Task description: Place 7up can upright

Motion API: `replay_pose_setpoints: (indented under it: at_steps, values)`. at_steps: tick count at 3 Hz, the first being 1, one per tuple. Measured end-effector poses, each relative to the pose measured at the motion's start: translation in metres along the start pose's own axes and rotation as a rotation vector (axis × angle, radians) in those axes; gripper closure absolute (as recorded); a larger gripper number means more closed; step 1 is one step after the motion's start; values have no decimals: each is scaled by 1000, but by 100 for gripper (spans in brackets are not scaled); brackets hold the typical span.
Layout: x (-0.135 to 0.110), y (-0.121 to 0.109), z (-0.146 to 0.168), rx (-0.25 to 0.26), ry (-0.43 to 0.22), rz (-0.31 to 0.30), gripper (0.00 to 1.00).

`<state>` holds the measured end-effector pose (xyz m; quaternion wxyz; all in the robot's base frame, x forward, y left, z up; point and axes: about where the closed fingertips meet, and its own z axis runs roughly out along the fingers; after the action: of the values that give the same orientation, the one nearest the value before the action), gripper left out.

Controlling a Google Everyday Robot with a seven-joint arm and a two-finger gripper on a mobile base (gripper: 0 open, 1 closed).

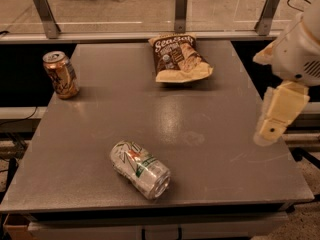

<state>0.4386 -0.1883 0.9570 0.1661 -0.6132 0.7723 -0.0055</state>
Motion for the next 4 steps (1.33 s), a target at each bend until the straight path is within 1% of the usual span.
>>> replay_pose_setpoints:
  at_steps: [1,2,3,4]
  values:
    - [-46,19,35,-57,-48,-27,0]
    - [-91,35,64,-104,-61,-22,0]
    - [-124,45,88,-151,-42,23,0]
    - [-145,55,104,-188,-20,87,0]
